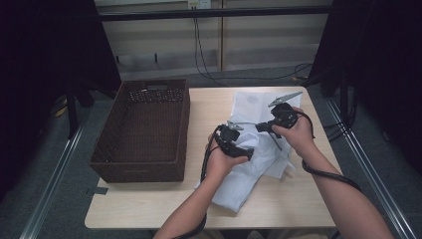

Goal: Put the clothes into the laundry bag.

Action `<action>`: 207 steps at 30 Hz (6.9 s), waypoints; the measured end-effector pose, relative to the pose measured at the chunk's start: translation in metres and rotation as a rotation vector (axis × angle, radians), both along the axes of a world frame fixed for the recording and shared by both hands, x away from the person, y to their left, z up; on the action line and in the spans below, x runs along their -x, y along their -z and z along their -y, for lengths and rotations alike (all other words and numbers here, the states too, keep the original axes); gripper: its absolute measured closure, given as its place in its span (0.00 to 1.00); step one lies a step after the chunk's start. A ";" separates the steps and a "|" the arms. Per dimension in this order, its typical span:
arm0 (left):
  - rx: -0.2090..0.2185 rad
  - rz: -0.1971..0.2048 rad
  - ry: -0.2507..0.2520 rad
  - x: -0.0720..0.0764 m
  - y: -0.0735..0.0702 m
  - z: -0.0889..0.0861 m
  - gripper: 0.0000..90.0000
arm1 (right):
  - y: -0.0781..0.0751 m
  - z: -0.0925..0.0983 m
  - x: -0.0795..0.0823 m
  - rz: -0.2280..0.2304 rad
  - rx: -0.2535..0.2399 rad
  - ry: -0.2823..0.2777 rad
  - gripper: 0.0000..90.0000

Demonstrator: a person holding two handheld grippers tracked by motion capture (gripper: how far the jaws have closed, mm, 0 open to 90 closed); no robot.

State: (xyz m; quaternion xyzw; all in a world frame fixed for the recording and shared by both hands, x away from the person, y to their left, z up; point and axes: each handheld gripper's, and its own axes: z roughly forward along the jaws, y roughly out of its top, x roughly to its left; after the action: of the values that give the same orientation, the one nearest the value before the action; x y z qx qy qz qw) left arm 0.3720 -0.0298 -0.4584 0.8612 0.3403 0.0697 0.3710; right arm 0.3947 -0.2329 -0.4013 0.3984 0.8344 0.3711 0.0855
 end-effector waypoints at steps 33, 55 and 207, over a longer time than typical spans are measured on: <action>0.027 0.020 0.377 0.016 -0.013 0.012 0.78 | 0.002 -0.001 -0.001 -0.007 0.005 0.004 0.99; 0.049 -0.059 0.185 -0.010 -0.011 -0.009 0.77 | -0.005 -0.001 0.003 -0.021 -0.024 -0.057 0.99; 0.080 -0.139 -0.081 0.004 -0.003 -0.025 0.65 | 0.009 0.001 0.008 -0.052 -0.018 -0.057 0.99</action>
State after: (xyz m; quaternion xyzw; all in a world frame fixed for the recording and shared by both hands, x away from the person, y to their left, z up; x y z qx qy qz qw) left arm 0.3682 -0.0048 -0.4556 0.8338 0.4025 0.0112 0.3777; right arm 0.3867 -0.2340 -0.4101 0.3847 0.8440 0.3705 0.0497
